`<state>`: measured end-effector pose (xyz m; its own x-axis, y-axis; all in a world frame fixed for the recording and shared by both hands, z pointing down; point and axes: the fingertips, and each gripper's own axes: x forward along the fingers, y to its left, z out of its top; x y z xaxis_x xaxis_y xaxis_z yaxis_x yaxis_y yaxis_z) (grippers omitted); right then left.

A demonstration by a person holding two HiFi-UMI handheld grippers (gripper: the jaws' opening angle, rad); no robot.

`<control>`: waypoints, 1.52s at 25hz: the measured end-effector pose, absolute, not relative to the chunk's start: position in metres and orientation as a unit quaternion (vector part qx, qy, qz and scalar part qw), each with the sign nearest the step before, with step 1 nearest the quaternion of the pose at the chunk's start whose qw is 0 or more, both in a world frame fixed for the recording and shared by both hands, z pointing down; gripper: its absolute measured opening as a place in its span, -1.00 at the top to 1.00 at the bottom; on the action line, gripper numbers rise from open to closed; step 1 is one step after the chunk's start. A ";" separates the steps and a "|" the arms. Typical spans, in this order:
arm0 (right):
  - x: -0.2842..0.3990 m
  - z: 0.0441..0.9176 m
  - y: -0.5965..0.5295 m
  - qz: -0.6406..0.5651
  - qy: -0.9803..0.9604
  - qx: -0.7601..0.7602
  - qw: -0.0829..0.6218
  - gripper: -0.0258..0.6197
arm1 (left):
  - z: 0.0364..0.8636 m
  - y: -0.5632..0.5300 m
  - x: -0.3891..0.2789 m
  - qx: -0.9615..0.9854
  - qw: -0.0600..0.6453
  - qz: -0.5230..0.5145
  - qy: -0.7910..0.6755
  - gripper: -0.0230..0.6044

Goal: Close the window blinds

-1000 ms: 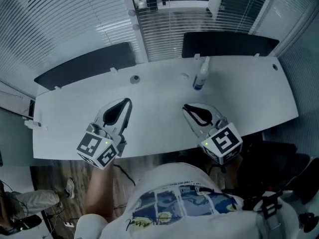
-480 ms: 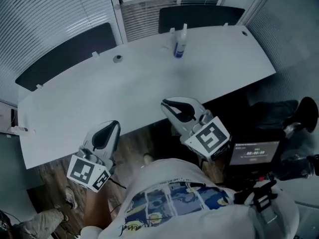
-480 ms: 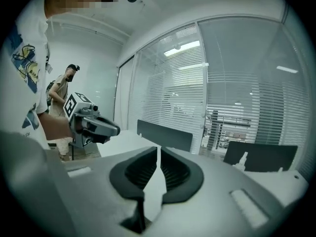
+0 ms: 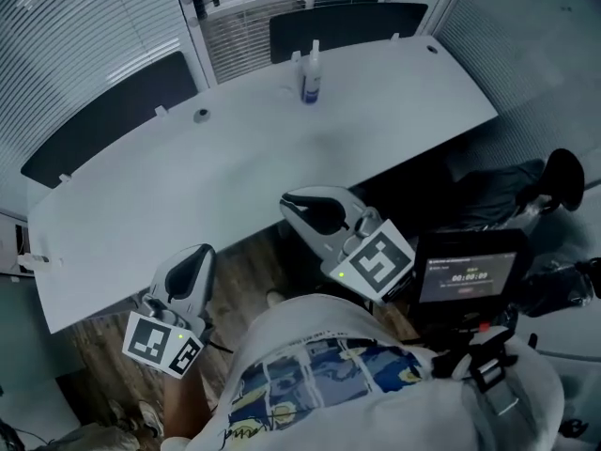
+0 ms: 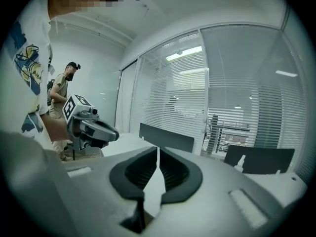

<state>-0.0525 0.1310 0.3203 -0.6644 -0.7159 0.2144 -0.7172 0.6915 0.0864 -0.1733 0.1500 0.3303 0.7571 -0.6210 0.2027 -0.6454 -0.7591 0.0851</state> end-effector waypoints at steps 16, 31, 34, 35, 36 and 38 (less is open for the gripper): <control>-0.049 0.334 0.141 -0.010 -0.916 0.381 0.127 0.88 | 0.349 0.155 -0.161 0.934 0.096 0.069 -0.339 0.91; -0.053 0.333 0.143 -0.017 -0.914 0.382 0.138 0.91 | 0.354 0.155 -0.164 0.931 0.103 0.078 -0.340 0.91; -0.052 0.336 0.143 -0.020 -0.914 0.379 0.141 0.91 | 0.357 0.157 -0.163 0.930 0.104 0.080 -0.342 0.91; -0.052 0.337 0.144 -0.021 -0.915 0.378 0.141 0.91 | 0.358 0.158 -0.162 0.930 0.103 0.079 -0.343 0.91; -0.051 0.338 0.145 -0.021 -0.915 0.378 0.141 0.91 | 0.358 0.159 -0.162 0.930 0.102 0.079 -0.344 0.91; -0.051 0.338 0.145 -0.021 -0.915 0.377 0.141 0.91 | 0.358 0.159 -0.161 0.930 0.100 0.080 -0.345 0.91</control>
